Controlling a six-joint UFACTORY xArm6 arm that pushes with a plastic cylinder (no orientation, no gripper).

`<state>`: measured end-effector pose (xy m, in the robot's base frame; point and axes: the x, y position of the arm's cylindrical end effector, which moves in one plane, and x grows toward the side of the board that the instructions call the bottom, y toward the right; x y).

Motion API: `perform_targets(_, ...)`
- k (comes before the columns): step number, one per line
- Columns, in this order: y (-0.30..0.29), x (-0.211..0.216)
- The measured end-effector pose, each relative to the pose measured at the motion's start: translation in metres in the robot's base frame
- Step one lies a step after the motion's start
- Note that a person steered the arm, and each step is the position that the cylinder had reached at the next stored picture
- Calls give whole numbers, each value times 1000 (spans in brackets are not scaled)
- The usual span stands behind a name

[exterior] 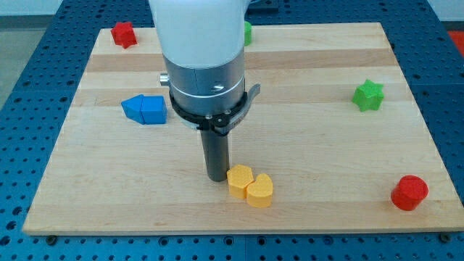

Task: Push the green star into a green circle

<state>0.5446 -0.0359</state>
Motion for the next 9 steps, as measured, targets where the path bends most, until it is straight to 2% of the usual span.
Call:
perform_targets(3,6,-3)
perform_targets(5,17,-63)
perform_targets(7,96,-62)
perform_targets(8,71,-82)
perform_targets(9,21,-131)
